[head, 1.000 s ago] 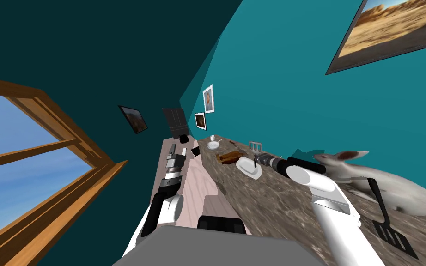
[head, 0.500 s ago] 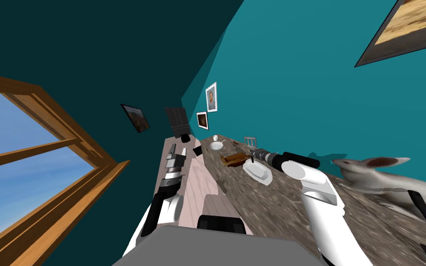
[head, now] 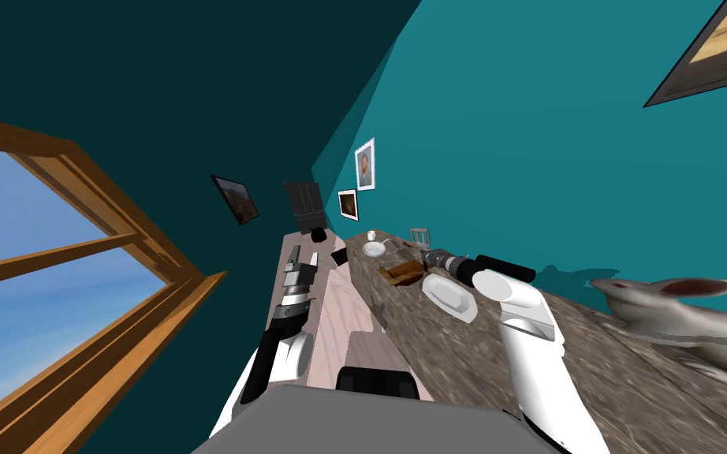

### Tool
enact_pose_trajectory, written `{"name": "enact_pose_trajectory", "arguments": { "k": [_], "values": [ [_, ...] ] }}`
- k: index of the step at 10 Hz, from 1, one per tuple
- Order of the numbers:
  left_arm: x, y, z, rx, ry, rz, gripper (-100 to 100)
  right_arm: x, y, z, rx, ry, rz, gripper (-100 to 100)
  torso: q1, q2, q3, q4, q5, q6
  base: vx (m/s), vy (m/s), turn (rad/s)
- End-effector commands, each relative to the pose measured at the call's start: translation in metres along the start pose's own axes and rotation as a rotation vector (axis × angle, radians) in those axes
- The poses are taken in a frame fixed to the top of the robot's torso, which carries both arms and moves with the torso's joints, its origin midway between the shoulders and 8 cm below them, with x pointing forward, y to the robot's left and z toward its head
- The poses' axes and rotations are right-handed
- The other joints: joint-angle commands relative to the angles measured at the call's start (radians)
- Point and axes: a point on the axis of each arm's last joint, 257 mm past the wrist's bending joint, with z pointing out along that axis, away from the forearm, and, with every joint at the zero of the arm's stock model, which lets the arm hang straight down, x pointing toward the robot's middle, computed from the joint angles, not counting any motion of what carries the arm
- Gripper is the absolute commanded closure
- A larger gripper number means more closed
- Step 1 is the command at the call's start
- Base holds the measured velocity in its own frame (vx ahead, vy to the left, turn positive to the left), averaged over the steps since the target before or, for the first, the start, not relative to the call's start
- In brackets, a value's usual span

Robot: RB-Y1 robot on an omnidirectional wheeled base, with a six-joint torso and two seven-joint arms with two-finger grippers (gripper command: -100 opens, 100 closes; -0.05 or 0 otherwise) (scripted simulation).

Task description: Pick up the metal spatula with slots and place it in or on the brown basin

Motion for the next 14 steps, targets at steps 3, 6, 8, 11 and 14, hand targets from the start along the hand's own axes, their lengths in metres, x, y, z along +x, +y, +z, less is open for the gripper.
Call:
{"name": "enact_pose_trajectory", "arguments": {
  "k": [3, 6, 8, 11, 14],
  "values": [
    [0.000, 0.000, 0.000, 0.000, 0.000, 0.000, 0, 0.000, 0.000, 0.000, 0.000, 0.000, 0.000, -100, -0.003, 0.001, 0.000, 0.000, -0.001, 0.000, 0.001, 0.002, 0.000],
    [0.000, 0.000, 0.000, 0.000, 0.000, 0.000, 0, 0.000, 0.000, 0.000, 0.000, 0.000, 0.000, 0, -0.003, 0.001, 0.000, 0.000, -0.001, 0.000, 0.000, 0.000, 0.000],
    [0.000, 0.000, 0.000, 0.000, 0.000, 0.000, 0, 0.014, 0.019, -0.002, -0.033, -0.004, 0.005, -100, -0.003, 0.002, 0.001, 0.000, -0.001, 0.000, -0.052, 0.000, 0.171],
    [0.000, 0.000, 0.000, 0.000, 0.000, 0.000, 0, 0.040, 0.052, -0.009, -0.094, -0.004, 0.023, -100, -0.005, 0.007, 0.004, 0.002, -0.001, 0.000, -0.096, -0.015, 0.199],
    [0.000, 0.000, 0.000, 0.000, 0.000, 0.000, 0, 0.046, 0.060, -0.012, -0.106, -0.002, 0.028, 0, -0.004, 0.005, 0.003, 0.001, -0.001, 0.001, -0.049, 0.000, 0.098]
  ]
}}
